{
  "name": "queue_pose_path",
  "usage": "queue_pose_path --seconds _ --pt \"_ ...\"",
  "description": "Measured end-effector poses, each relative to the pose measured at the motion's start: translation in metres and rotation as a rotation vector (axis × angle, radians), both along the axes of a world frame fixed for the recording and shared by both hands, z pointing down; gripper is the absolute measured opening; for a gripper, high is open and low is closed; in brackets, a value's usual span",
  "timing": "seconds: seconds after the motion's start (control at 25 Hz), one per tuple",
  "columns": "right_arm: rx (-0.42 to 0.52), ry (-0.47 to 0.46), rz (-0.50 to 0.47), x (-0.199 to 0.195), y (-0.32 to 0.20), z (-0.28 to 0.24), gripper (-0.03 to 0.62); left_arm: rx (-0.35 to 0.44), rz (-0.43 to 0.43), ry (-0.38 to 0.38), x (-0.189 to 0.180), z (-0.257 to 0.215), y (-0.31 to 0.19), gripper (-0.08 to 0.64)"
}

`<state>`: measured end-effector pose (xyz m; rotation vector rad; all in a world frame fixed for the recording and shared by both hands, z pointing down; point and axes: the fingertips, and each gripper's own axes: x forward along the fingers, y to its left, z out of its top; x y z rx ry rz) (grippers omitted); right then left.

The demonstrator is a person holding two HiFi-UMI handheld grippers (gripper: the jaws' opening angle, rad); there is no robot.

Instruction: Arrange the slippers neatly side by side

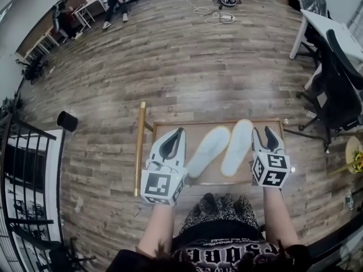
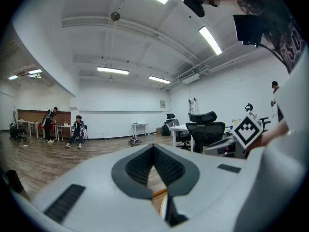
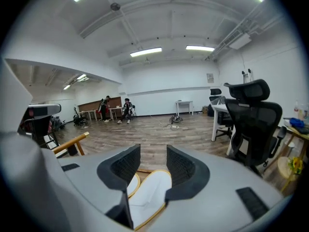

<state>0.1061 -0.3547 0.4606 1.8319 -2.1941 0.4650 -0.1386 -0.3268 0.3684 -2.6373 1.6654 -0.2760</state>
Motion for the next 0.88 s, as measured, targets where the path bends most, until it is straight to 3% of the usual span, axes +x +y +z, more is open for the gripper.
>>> queue_pose_path --seconds 0.24,0.64,0.88 --pt "-0.235 -0.074 0.060 0.005 -0.008 0.076 0.160 -0.009 0.004 -0.003 -0.006 0.003 -0.010 0.002" --pt "-0.578 -0.182 0.061 -0.016 -0.001 0.181 0.160 -0.046 0.010 -0.035 -0.014 0.015 -0.009 0.002" --pt "-0.631 -0.047 0.013 -0.029 0.004 0.202 0.147 -0.065 0.012 -0.066 -0.017 0.021 -0.005 0.002"
